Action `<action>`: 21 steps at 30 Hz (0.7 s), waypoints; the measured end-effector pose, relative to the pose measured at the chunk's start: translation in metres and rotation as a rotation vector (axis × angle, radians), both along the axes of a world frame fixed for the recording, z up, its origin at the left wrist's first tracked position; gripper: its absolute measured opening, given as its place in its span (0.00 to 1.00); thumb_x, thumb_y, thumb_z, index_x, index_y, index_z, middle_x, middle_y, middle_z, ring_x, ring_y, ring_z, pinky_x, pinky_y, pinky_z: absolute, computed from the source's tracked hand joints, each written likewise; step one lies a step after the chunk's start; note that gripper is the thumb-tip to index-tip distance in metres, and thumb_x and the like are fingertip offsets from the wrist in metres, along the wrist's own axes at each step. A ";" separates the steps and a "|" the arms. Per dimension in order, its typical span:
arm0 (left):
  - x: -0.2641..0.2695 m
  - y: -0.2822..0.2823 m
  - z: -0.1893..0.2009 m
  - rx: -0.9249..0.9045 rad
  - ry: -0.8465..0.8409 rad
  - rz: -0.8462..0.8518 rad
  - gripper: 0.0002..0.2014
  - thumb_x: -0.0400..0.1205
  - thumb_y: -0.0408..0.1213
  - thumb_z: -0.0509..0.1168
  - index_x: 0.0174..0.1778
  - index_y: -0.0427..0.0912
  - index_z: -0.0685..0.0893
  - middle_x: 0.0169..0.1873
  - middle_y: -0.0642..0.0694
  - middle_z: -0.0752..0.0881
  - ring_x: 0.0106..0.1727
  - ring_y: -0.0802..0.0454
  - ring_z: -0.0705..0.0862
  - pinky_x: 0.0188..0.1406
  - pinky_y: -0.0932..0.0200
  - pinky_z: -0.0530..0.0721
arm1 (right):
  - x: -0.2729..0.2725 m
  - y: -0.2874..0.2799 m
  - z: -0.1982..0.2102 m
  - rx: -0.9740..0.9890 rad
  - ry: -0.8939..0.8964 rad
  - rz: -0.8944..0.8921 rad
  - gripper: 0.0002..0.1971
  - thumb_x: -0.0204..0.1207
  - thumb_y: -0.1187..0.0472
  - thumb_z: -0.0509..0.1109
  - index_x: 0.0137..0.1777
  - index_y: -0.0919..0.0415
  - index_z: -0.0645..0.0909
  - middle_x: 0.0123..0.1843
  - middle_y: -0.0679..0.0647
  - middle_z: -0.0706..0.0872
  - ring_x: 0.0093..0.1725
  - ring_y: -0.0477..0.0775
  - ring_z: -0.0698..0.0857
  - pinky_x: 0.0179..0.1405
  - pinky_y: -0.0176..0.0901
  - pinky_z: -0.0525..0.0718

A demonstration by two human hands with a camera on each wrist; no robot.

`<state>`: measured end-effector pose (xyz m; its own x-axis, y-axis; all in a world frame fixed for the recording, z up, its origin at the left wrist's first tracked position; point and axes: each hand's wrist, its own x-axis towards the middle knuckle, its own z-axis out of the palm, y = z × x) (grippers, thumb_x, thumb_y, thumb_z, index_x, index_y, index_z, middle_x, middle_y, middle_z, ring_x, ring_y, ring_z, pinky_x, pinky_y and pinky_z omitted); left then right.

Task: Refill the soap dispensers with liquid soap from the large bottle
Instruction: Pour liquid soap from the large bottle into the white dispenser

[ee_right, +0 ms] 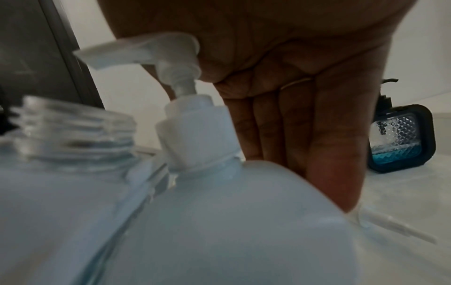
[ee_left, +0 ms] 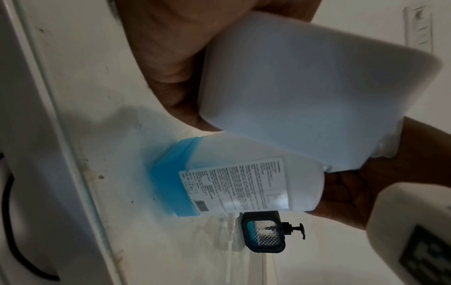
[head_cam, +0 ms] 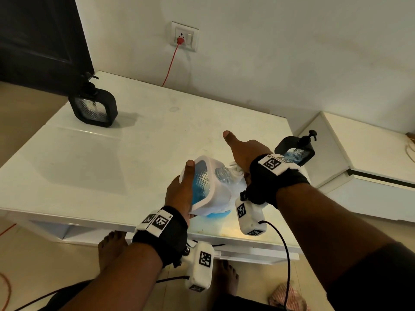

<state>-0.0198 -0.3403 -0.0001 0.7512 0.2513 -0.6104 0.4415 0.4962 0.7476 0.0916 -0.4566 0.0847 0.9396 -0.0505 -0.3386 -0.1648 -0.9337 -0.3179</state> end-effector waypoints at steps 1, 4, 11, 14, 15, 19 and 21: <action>0.000 0.000 0.000 0.000 0.003 0.001 0.41 0.67 0.78 0.60 0.68 0.53 0.83 0.60 0.42 0.90 0.59 0.39 0.89 0.62 0.35 0.89 | 0.000 0.000 0.000 -0.005 -0.004 -0.001 0.40 0.76 0.22 0.47 0.43 0.59 0.82 0.46 0.57 0.86 0.46 0.60 0.82 0.48 0.48 0.72; -0.001 -0.001 0.000 -0.012 0.002 0.001 0.42 0.66 0.78 0.60 0.67 0.52 0.84 0.58 0.43 0.90 0.58 0.41 0.89 0.59 0.38 0.90 | -0.001 -0.001 -0.001 -0.017 -0.017 -0.005 0.38 0.78 0.24 0.49 0.49 0.59 0.82 0.46 0.56 0.84 0.47 0.60 0.81 0.47 0.48 0.71; -0.002 -0.001 0.002 -0.019 -0.007 0.001 0.41 0.60 0.78 0.60 0.62 0.56 0.83 0.60 0.43 0.89 0.59 0.41 0.88 0.63 0.35 0.89 | -0.002 -0.001 -0.006 -0.048 -0.044 -0.012 0.36 0.79 0.27 0.52 0.53 0.60 0.84 0.47 0.56 0.84 0.47 0.60 0.80 0.47 0.48 0.72; -0.002 -0.001 0.002 -0.022 -0.008 0.000 0.41 0.62 0.78 0.60 0.63 0.54 0.84 0.59 0.42 0.90 0.58 0.40 0.89 0.62 0.34 0.89 | -0.003 -0.003 -0.009 -0.063 -0.076 -0.017 0.36 0.80 0.28 0.52 0.58 0.60 0.84 0.50 0.56 0.84 0.47 0.60 0.78 0.48 0.48 0.71; -0.002 -0.002 0.003 -0.021 -0.011 0.004 0.40 0.62 0.77 0.60 0.63 0.54 0.84 0.58 0.42 0.90 0.58 0.40 0.89 0.62 0.34 0.89 | -0.003 -0.003 -0.009 -0.065 -0.078 -0.014 0.36 0.80 0.28 0.53 0.58 0.61 0.83 0.53 0.57 0.86 0.47 0.60 0.78 0.48 0.48 0.71; -0.003 -0.002 0.003 -0.010 -0.017 -0.006 0.42 0.61 0.78 0.60 0.64 0.54 0.84 0.59 0.42 0.90 0.59 0.39 0.89 0.64 0.33 0.89 | -0.006 -0.002 -0.005 -0.059 -0.054 -0.006 0.35 0.80 0.28 0.52 0.54 0.60 0.84 0.53 0.58 0.87 0.46 0.60 0.80 0.47 0.47 0.72; -0.003 -0.001 0.005 -0.001 -0.010 -0.005 0.42 0.61 0.79 0.60 0.64 0.54 0.84 0.59 0.43 0.90 0.58 0.40 0.89 0.64 0.34 0.89 | -0.005 -0.001 -0.002 -0.036 -0.027 -0.006 0.36 0.78 0.25 0.50 0.45 0.59 0.82 0.45 0.56 0.86 0.43 0.58 0.81 0.45 0.47 0.73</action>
